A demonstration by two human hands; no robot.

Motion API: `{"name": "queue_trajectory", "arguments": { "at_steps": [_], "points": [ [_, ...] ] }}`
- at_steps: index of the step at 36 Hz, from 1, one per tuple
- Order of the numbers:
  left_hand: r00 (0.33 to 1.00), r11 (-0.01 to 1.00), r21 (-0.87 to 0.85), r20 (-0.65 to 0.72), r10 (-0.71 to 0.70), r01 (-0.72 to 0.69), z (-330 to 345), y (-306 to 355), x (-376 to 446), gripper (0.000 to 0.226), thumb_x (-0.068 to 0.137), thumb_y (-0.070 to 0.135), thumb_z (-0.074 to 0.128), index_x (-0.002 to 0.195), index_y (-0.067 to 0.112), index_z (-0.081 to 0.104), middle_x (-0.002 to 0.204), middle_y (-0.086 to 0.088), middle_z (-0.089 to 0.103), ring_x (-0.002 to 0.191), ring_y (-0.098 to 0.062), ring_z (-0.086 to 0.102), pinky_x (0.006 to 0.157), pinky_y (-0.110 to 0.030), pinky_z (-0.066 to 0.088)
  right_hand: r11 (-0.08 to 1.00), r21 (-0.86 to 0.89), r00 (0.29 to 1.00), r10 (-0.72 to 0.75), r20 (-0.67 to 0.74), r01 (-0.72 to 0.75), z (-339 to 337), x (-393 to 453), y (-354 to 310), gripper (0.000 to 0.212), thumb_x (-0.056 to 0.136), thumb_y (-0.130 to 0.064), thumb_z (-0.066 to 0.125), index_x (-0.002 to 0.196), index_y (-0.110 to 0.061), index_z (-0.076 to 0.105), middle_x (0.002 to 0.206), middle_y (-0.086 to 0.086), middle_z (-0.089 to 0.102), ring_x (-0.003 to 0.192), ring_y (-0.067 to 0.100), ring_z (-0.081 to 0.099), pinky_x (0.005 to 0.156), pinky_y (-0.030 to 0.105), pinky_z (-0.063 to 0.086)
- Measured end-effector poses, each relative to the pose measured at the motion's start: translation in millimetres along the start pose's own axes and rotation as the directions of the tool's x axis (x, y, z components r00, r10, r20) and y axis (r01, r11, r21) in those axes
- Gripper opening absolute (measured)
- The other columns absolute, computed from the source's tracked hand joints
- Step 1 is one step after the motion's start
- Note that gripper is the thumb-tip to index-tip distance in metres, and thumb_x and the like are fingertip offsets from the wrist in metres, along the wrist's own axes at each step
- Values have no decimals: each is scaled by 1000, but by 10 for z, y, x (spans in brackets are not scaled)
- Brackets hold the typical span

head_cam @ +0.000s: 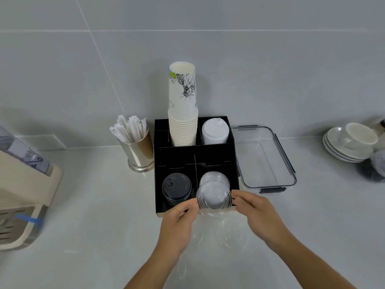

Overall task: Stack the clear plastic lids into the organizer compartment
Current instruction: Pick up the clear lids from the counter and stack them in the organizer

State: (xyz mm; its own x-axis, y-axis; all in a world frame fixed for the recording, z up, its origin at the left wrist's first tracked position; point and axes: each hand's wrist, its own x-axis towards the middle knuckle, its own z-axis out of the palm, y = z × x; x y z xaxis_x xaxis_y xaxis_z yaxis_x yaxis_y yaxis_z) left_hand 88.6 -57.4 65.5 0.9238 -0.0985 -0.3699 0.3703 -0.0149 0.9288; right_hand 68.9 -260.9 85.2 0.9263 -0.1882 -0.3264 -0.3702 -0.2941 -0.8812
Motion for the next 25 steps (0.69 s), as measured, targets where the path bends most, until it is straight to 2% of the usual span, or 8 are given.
{"name": "queue_trajectory", "arguments": {
  "at_steps": [4,8,11,13,15,18,21,25],
  "points": [
    [1000,999,-32,10,22,-22,75,54,70,22,94,24,62,91,35,81,97,12,79,91,-10,67,91,-29,50,999,-29,999,-18,29,19,-27,116,-57,20,95,-22,50,98,-23,70,94,9,70,75,11,54,75,30,43],
    [1000,996,-83,-2,25,-26,148,76,187,17,94,22,63,90,22,80,92,11,74,90,-7,62,89,-26,48,999,-46,1000,-20,14,20,-26,219,-100,21,97,-22,50,104,-17,68,109,16,67,106,32,59,96,51,48],
    [999,997,-51,-4,53,-53,191,86,264,27,95,20,60,79,33,77,87,17,72,85,-2,63,83,-18,50,997,-77,1000,-8,-2,8,-9,302,-85,21,96,-21,50,106,-14,67,114,22,61,107,37,54,99,54,43],
    [997,997,13,4,78,-78,215,82,308,31,96,20,58,75,37,73,83,18,69,80,-2,60,77,-14,49,994,-112,1000,-11,-15,10,13,359,-62,22,96,-22,51,105,-7,65,110,24,63,87,35,62,84,47,53],
    [995,992,67,2,104,-104,233,66,346,34,96,19,58,78,42,74,82,21,71,78,6,61,73,-7,48,985,-166,999,-38,-12,36,44,405,-35,25,94,-21,52,101,2,60,93,28,60,66,17,47,64,33,41],
    [992,983,131,-3,128,-126,263,1,421,38,96,16,56,70,43,64,74,22,67,72,4,58,68,-4,45,971,-233,998,-68,-19,61,102,473,13,18,90,-18,58,90,0,62,75,22,51,60,11,38,59,26,35],
    [985,958,233,38,166,-170,310,-53,471,23,96,14,55,79,28,48,81,2,51,78,-11,45,68,-19,37,944,-314,992,-120,-32,104,151,516,65,13,90,-18,62,92,-6,66,81,16,61,64,15,50,60,17,41],
    [984,944,277,49,172,-179,345,-81,497,43,95,9,60,78,48,65,87,22,70,88,3,65,79,-8,48,912,-375,981,-191,-33,166,189,573,140,16,90,-16,61,98,-2,65,91,9,65,85,23,60,77,31,52]
  ]
}}
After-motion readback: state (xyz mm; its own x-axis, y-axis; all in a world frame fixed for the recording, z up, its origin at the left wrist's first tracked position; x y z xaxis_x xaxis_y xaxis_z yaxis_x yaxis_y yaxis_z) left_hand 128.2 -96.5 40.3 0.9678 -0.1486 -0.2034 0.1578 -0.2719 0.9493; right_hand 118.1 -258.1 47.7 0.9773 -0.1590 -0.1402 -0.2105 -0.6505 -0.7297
